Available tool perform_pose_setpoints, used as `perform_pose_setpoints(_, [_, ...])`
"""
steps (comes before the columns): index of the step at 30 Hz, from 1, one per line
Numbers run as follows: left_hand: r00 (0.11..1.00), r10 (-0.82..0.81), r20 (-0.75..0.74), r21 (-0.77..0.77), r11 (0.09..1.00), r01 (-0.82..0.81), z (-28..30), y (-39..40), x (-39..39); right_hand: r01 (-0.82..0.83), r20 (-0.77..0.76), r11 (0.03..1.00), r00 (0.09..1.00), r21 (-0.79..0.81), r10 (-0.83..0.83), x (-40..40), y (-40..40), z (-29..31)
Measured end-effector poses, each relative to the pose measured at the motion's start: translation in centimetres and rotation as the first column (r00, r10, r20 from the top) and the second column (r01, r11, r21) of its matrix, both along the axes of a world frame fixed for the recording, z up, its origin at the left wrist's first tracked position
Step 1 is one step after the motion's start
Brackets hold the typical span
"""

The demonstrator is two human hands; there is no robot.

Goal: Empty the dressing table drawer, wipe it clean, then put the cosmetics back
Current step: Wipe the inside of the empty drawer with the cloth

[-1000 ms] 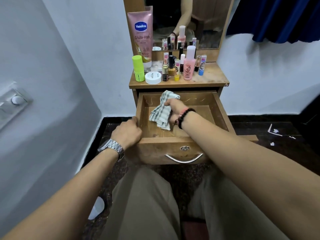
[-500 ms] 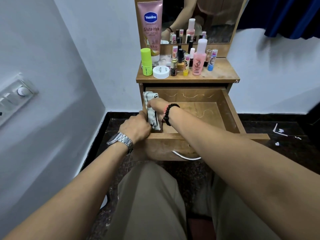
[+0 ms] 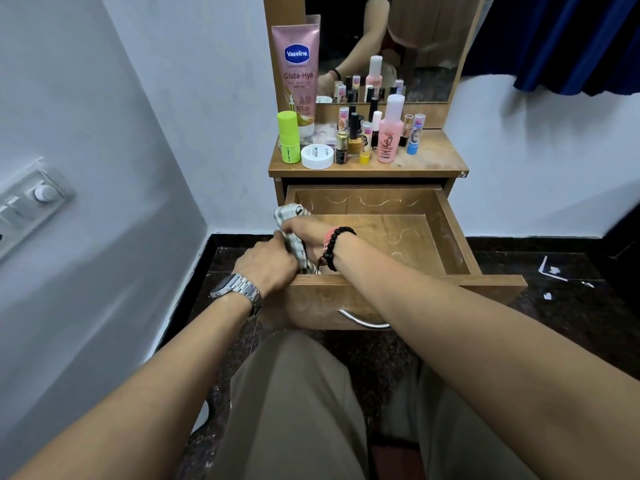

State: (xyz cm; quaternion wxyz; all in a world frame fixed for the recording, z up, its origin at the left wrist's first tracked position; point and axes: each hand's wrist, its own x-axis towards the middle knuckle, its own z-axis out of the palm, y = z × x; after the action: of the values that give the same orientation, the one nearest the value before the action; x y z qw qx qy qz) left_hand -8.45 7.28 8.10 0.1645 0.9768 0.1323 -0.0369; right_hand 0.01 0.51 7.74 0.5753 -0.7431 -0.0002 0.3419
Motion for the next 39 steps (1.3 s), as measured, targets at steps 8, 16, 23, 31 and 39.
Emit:
perform_pose_setpoints(8, [1.000,0.008,-0.016,-0.012,1.000,-0.009,0.2,-0.1,0.0,0.033,0.066,0.999,0.997,0.025,-0.035,0.8,1.2,-0.3])
perform_pose_setpoints(16, [1.000,0.018,-0.002,0.001,1.000,-0.018,-0.1,-0.1,-0.2,-0.292,-0.084,0.956,0.954,-0.037,0.288,-0.4,-2.8,-1.3])
perform_pose_setpoints(23, [1.000,-0.004,-0.003,-0.016,1.000,0.004,-0.1,-0.1,-0.1,-0.298,-0.026,0.949,0.955,-0.102,0.297,-0.3,-4.2,-1.2])
perform_pose_setpoints(31, [1.000,-0.008,0.024,-0.006,1.000,0.008,-0.4,0.2,0.2,-0.276,0.059,0.955,0.957,-0.106,0.283,0.0,-4.0,-1.2])
perform_pose_setpoints(39, [1.000,0.011,0.009,-0.007,1.000,-0.011,0.1,-0.2,-0.1,-0.379,-0.007,0.915,0.924,-0.139,0.382,-0.7,-3.5,-0.7])
